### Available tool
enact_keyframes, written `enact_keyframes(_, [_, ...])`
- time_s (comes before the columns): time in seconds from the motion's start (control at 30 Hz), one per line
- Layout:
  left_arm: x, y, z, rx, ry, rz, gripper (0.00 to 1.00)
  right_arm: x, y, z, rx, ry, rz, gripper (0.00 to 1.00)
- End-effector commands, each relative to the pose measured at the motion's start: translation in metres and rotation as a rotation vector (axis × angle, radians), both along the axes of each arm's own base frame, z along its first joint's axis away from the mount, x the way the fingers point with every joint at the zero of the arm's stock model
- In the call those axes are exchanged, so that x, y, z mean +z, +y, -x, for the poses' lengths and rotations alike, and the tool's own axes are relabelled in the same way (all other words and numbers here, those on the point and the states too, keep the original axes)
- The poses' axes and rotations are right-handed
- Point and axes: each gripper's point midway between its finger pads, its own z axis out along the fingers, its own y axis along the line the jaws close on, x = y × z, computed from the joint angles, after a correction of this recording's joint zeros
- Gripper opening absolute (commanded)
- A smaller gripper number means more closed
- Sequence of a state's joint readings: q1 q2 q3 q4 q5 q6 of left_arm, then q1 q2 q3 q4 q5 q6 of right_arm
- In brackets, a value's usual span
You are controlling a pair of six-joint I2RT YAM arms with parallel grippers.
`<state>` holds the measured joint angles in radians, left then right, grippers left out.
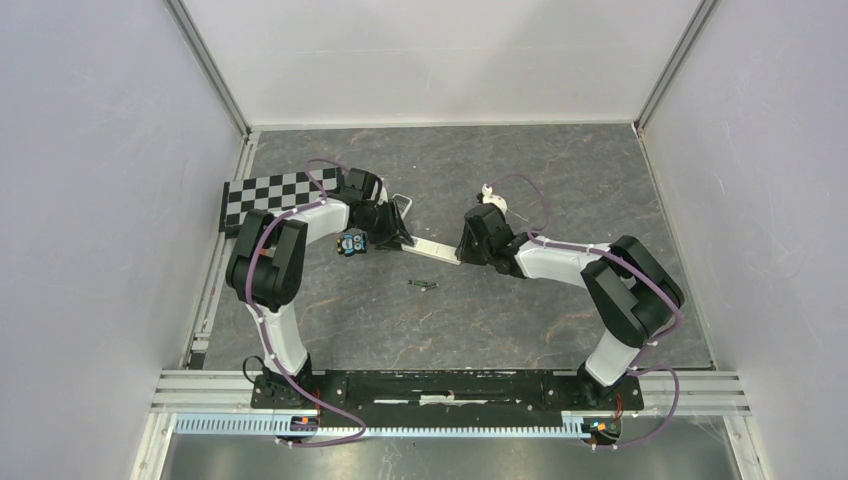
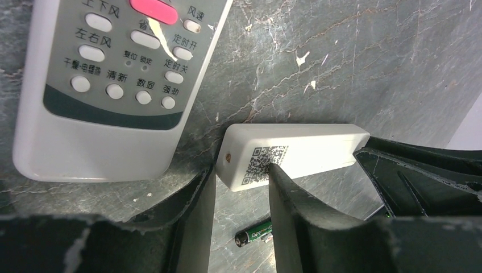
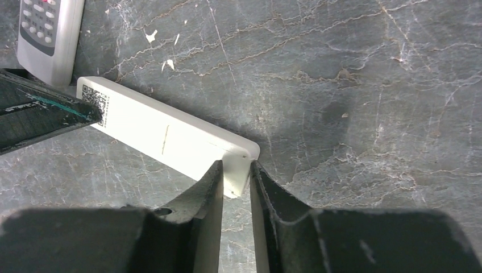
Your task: Load the batteries into the remote control
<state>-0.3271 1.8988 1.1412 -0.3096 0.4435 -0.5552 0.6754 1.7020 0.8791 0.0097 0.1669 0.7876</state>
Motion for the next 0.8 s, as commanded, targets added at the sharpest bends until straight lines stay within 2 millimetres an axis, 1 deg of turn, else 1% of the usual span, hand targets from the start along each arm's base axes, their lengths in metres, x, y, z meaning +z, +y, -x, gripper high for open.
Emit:
enact_keyframes(0.0, [-0.009, 0.001, 0.012, -0.016, 0.039, -0.012, 0.44, -0.006, 0.000, 0.006, -0.008, 0.042, 0.015, 0.25])
enact_keyframes(0.17, [-0.009, -0.002, 0.013, -0.019, 0.043, 0.007, 0.43, -0.017, 0.005, 0.011, -0.003, 0.077, -0.011, 0.24])
enact_keyframes(0.23, [-0.009, -0.007, 0.015, -0.025, 0.052, 0.032, 0.42, -0.022, 0.005, 0.015, -0.005, 0.096, -0.020, 0.23])
enact_keyframes(0.27, [-0.009, -0.009, 0.016, -0.029, 0.057, 0.045, 0.41, -0.021, 0.008, 0.013, -0.004, 0.084, -0.042, 0.22])
enact_keyframes(0.43, [-0.011, -0.028, 0.031, -0.071, 0.074, 0.083, 0.40, -0.024, 0.019, 0.014, -0.001, 0.111, -0.097, 0.14])
enact_keyframes(0.6, [-0.017, -0.045, 0.046, -0.118, 0.090, 0.087, 0.39, -0.028, 0.032, 0.020, 0.017, 0.145, -0.156, 0.11])
enact_keyframes(0.67, [-0.013, -0.047, 0.043, -0.106, 0.087, 0.090, 0.39, -0.021, 0.029, 0.014, 0.015, 0.119, -0.144, 0.11])
enact_keyframes(0.7, [-0.008, -0.048, 0.036, -0.100, 0.070, 0.086, 0.39, -0.015, 0.025, 0.009, 0.015, 0.092, -0.127, 0.12])
enact_keyframes(0.73, [-0.003, -0.046, 0.029, -0.090, 0.051, 0.071, 0.40, -0.003, 0.020, 0.003, 0.016, 0.052, -0.117, 0.14])
enact_keyframes(0.77, [0.006, -0.046, 0.020, -0.083, 0.028, 0.058, 0.42, 0.006, 0.015, -0.003, 0.029, 0.015, -0.103, 0.18])
